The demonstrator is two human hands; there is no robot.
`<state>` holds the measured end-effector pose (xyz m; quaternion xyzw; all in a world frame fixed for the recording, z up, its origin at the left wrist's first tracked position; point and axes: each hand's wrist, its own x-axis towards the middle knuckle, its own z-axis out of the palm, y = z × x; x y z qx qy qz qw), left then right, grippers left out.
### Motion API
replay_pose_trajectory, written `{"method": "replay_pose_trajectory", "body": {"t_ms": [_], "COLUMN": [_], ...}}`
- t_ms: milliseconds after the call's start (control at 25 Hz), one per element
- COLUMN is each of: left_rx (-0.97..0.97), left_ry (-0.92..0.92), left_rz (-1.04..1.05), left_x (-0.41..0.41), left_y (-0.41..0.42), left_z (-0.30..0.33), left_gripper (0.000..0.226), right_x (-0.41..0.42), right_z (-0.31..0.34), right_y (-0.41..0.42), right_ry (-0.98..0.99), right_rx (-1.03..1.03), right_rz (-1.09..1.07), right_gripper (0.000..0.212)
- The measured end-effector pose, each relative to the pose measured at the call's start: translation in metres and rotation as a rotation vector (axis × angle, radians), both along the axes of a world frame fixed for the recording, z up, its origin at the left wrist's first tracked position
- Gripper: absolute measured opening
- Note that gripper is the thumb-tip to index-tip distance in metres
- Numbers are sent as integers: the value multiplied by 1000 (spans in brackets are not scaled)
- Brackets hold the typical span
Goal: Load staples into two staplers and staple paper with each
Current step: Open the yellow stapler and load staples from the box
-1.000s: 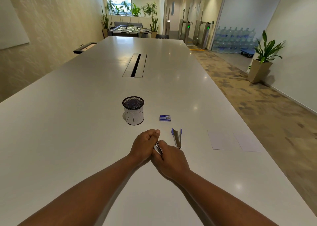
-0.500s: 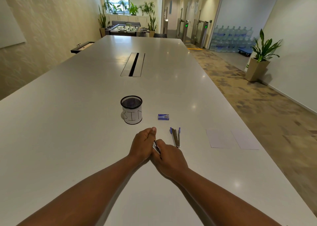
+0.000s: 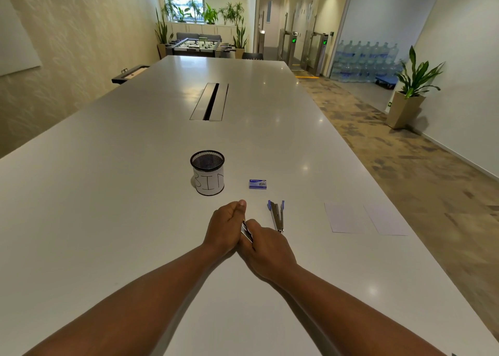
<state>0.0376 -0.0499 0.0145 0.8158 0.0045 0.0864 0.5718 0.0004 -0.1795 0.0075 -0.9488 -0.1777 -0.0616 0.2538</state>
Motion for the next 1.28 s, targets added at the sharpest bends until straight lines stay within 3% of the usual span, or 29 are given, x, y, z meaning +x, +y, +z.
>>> {"method": "replay_pose_trajectory", "body": {"t_ms": [600,920,1280], "left_rx": [2,-333,-376], "left_ry": [-9,55,41], "left_rz": [10,-87,-144], "left_x": [0,-1,0], "left_y": [0,2,6], "left_z": [0,2,-2], "left_gripper": [45,41,25], "right_x": [0,1,-2], "right_z": [1,5,7], "right_y": [0,0,-1], "right_ry": [-7,24,39], "right_rx": [0,159,340], "right_rz": [-8,-83,-168], "right_gripper": [39,28,33]}}
